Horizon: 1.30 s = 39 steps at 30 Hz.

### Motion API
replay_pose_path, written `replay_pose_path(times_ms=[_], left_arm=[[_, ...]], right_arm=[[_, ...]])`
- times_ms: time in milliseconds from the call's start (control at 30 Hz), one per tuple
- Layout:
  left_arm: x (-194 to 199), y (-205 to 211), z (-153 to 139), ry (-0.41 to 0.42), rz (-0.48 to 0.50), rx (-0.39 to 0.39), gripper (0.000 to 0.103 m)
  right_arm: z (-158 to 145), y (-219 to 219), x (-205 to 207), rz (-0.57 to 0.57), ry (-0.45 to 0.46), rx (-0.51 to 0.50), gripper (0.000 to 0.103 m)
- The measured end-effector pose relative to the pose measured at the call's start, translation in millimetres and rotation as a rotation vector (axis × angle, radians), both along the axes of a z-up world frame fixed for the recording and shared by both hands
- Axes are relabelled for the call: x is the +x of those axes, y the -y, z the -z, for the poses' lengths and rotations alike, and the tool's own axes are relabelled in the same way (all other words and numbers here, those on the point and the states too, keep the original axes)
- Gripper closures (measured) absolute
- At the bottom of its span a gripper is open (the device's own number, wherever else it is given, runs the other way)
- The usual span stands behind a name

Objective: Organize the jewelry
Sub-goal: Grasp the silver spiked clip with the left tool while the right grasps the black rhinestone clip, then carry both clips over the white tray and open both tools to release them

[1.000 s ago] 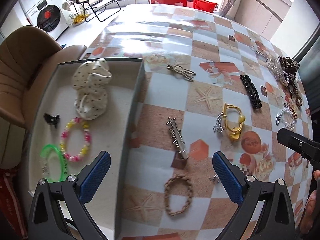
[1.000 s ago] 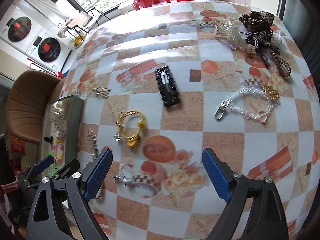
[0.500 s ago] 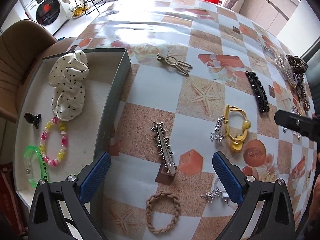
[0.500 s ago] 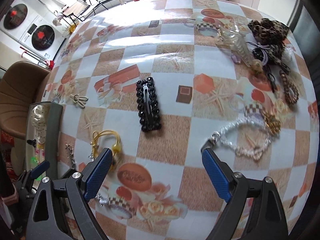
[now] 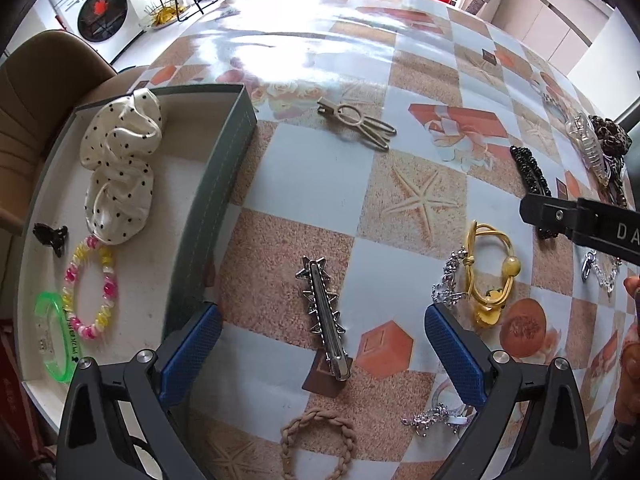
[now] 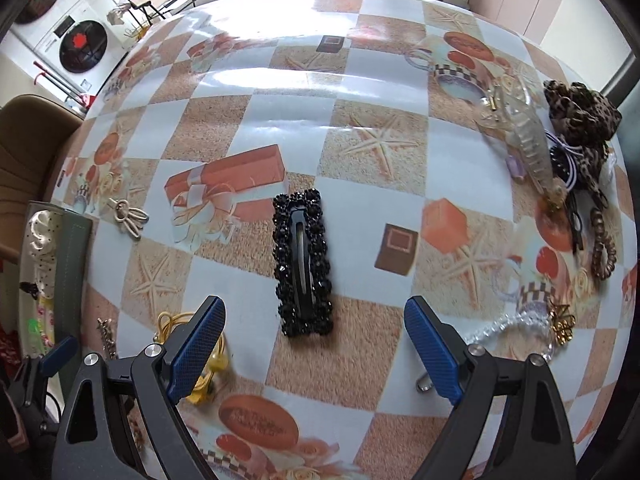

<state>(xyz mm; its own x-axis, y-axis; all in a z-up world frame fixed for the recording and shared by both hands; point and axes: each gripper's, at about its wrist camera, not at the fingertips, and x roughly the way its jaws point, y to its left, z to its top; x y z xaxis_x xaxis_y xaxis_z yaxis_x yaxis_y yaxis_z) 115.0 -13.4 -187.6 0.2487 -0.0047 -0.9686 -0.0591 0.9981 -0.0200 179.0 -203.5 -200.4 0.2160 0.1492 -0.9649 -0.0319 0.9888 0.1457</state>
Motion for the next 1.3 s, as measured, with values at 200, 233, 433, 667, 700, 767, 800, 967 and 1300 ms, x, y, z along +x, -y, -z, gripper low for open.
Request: replay_pose_path(times_ms=[200, 233, 433, 667, 700, 767, 800, 967, 1300], left_arm=[[-1.3, -1.8, 7.3, -0.001, 0.007, 0.002, 0.01], [-1.4, -2.6, 6.9, 0.0, 0.007, 0.001, 0.011], [-10.0, 0.8, 1.0, 0.019, 0.026, -0.001, 0.034], [-7.5, 6.5, -9.6, 0.029, 0.062, -0.016, 0.084], [-6.6, 6.3, -9.1, 0.028, 0.061, -0.025, 0.084], [-7.1, 1.3, -12.3, 0.033, 0.057, -0.044, 0.084], [-7.9, 1.0, -14.6, 0.037, 0.056, -0.055, 0.084], [-13.7, -7.3, -27.1, 0.064, 0.059, -0.095, 0.084], [-27.7, -18.2, -58.2, 0.119, 0.063, -0.133, 0.084]], right_arm=[[4.5, -6.4, 4.3, -0.008, 0.007, -0.04, 0.01], [4.7, -7.7, 4.7, -0.01, 0.01, -0.05, 0.01], [4.7, -15.5, 2.6, -0.04, 0.032, -0.12, 0.02], [-3.6, -23.5, 2.0, -0.065, 0.058, -0.126, 0.056], [-5.1, -25.3, 1.5, -0.067, 0.062, -0.126, 0.072], [-6.8, -26.1, 3.1, -0.06, 0.064, -0.127, 0.071], [-7.7, -24.5, 2.3, -0.053, 0.066, -0.119, 0.072], [-14.3, -10.9, -3.5, -0.014, 0.072, -0.05, 0.072], [-31.6, 4.3, -27.7, 0.051, 0.066, 0.06, 0.072]])
